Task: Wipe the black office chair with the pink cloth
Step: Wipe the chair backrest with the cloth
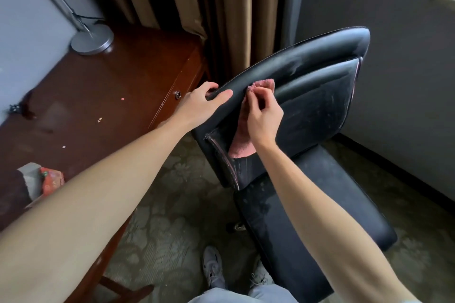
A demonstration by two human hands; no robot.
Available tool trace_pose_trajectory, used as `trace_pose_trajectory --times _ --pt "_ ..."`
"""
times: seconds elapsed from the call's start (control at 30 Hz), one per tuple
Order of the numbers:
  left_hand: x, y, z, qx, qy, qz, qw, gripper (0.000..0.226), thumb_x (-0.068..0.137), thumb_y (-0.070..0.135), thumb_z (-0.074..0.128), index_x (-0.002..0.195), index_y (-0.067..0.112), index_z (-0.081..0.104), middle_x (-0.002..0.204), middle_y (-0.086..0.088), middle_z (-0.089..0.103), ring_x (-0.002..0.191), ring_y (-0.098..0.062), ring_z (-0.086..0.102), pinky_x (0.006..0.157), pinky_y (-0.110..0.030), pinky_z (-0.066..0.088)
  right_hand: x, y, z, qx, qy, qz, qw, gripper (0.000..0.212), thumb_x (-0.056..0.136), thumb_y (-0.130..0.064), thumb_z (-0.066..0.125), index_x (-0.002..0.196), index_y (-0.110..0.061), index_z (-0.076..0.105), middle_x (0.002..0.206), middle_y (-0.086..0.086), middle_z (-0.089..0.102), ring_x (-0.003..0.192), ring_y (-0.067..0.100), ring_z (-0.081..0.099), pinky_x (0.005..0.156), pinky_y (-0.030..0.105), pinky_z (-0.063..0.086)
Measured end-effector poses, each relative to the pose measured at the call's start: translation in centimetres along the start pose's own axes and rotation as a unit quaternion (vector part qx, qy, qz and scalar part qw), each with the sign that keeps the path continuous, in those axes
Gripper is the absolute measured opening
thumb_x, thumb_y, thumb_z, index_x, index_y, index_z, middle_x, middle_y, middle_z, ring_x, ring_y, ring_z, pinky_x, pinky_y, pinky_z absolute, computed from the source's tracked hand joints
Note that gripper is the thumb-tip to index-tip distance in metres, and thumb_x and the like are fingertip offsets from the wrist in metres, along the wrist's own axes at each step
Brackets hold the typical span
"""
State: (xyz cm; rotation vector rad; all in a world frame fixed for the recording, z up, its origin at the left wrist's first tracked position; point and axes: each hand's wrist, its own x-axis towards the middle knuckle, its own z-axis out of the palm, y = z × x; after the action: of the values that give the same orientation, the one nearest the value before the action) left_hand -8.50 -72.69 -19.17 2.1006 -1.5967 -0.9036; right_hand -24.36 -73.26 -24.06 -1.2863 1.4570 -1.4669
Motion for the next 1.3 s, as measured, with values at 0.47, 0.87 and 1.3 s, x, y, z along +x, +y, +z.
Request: trace_pose_trajectory --times 0.47,0.87,1.3 --pt "-2.2 -5.1 -2.4 -0.149 -0.002 -0.011 0.989 0.072 0.063 0.066 0.076 0.118 0.019 0.073 0.115 0.006 0.071 0.112 -0.012 0.064 0.104 -0.032 0.045 1.0 -3.8 2.9 -0.172 -0.12 -0.172 0.962 0.016 0.088 -0.023 0.066 0.097 -0.017 0.078 0.096 -0.001 0.075 0.089 0.018 0.069 0.086 0.031 0.051" --pt "-2.3 -5.3 -1.0 -0.162 -0.018 0.042 0.986 0.032 0.091 0.045 0.066 0.099 0.015 0.072 0.098 -0.006 0.074 0.091 -0.015 0.065 0.083 -0.027 0.047 2.6 -2.4 1.8 -0.143 -0.027 -0.105 0.984 0.01 0.087 -0.021 0.067 0.088 -0.011 0.07 0.085 -0.004 0.071 0.078 0.009 0.063 0.077 0.025 0.046" --pt "-0.7 -6.9 5.2 -0.303 0.007 0.021 0.953 0.027 0.074 0.031 0.087 0.095 0.028 0.07 0.088 0.024 0.069 0.08 0.016 0.062 0.074 -0.007 0.045 -3.1 3.0 1.4 -0.042 -0.008 -0.041 0.998 0.011 0.087 -0.013 0.07 0.078 -0.011 0.064 0.077 -0.008 0.067 0.07 -0.005 0.056 0.074 0.019 0.047"
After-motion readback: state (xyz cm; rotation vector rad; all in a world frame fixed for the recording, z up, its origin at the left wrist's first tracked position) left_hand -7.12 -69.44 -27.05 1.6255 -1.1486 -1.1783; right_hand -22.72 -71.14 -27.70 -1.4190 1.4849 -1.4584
